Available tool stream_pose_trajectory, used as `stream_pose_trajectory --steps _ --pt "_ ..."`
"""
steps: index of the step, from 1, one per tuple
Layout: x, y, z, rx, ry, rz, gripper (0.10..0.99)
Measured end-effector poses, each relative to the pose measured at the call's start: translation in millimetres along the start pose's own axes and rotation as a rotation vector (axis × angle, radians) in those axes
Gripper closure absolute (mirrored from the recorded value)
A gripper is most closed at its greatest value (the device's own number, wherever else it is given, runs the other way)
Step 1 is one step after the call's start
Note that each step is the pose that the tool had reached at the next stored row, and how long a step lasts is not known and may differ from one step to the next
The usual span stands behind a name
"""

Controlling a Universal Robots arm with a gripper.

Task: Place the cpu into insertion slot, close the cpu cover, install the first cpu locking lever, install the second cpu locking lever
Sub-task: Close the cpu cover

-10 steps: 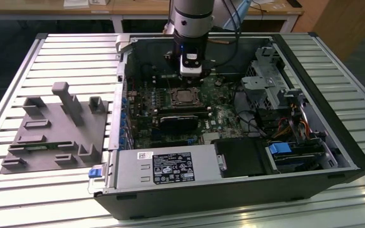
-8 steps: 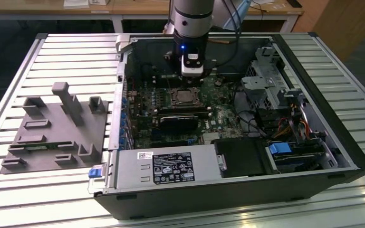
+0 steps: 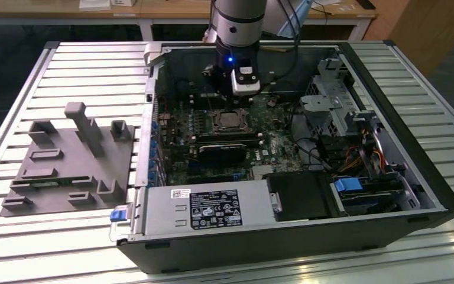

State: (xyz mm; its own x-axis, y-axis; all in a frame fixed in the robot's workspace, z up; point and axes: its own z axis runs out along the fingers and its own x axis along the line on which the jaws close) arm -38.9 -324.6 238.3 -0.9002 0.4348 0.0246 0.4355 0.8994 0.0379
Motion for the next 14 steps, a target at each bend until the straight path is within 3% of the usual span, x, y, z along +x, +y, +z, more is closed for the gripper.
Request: stream_pose_trajectory --steps 10,14 --pt "0.0 0.0 0.5 0.003 0.0042 -0.181 0.984" --pt "0.0 0.0 1.0 0.002 -0.0024 -0.25 0.984"
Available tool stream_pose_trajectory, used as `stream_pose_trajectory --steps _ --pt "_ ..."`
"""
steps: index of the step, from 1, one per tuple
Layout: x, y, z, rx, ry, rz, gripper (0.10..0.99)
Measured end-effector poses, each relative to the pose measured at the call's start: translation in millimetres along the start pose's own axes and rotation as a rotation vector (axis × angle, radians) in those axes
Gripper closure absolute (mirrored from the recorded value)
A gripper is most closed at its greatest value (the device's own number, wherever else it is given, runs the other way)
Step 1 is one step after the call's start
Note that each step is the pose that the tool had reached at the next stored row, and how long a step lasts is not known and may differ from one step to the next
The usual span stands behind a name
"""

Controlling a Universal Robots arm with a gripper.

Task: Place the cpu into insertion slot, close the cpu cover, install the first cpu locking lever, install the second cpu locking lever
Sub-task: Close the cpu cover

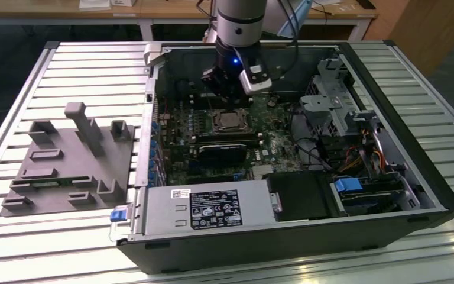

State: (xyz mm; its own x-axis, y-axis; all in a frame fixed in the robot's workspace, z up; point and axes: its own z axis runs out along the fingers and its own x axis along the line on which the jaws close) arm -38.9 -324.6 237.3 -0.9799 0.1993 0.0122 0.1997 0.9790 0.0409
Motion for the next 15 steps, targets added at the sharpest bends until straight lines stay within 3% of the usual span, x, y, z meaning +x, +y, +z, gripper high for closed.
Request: stream_pose_trajectory --steps 8,15 --pt "0.0 0.0 0.8 -0.005 -0.0276 -0.117 0.984" --pt "1.0 0.0 -3.7 -0.003 -0.0312 -0.125 0.984"
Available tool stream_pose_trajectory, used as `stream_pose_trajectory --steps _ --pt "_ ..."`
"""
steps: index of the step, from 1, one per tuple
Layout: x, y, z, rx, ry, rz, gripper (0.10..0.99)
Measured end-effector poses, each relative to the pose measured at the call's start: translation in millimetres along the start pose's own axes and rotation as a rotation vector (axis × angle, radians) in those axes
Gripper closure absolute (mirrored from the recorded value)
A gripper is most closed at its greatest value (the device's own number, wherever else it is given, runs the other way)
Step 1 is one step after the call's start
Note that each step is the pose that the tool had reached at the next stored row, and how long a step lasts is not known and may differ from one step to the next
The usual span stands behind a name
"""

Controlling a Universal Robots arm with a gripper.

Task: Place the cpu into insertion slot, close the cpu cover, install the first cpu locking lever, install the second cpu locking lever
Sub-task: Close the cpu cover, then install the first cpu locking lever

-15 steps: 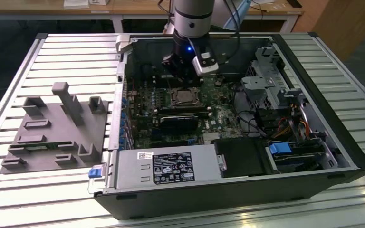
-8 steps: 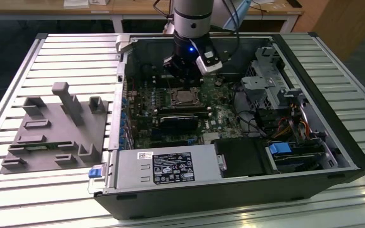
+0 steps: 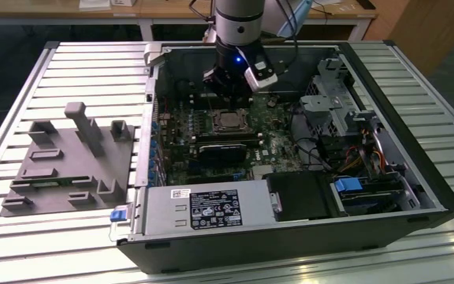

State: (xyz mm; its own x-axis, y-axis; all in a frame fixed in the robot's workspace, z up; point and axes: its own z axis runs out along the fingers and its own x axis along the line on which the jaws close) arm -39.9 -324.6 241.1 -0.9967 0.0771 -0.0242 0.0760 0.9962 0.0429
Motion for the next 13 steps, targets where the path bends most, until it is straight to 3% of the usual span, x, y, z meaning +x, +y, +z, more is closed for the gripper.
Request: stream_pose_trajectory --steps 13 --pt "-0.1 0.1 -2.0 0.0 -0.0001 0.0 0.984"
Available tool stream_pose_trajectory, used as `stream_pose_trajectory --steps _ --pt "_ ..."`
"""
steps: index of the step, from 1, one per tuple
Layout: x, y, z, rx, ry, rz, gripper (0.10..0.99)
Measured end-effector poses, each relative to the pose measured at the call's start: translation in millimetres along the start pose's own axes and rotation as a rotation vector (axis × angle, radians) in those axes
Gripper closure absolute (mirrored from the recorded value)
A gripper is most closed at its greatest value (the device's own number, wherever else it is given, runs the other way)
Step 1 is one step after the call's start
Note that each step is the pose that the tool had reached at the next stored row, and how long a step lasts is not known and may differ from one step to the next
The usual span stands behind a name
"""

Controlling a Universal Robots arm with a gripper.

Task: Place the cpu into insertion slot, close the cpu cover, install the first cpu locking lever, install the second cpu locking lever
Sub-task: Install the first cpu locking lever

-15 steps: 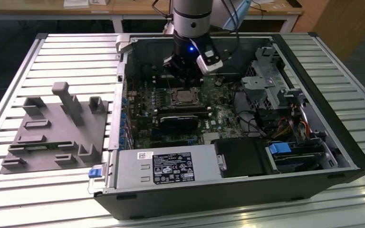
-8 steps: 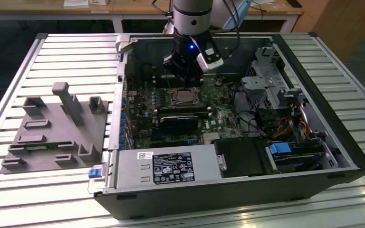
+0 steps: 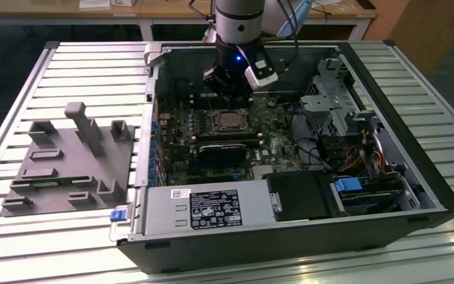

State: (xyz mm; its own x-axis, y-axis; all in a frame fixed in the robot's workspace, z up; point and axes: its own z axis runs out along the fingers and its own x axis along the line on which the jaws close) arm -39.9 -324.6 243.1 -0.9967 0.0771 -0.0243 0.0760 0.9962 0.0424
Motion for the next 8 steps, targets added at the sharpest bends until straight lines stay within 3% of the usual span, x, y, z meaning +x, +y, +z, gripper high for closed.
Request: stream_pose_trajectory --steps 8 --pt "8.6 -0.7 -0.3 0.0 -0.0002 0.0 0.984"
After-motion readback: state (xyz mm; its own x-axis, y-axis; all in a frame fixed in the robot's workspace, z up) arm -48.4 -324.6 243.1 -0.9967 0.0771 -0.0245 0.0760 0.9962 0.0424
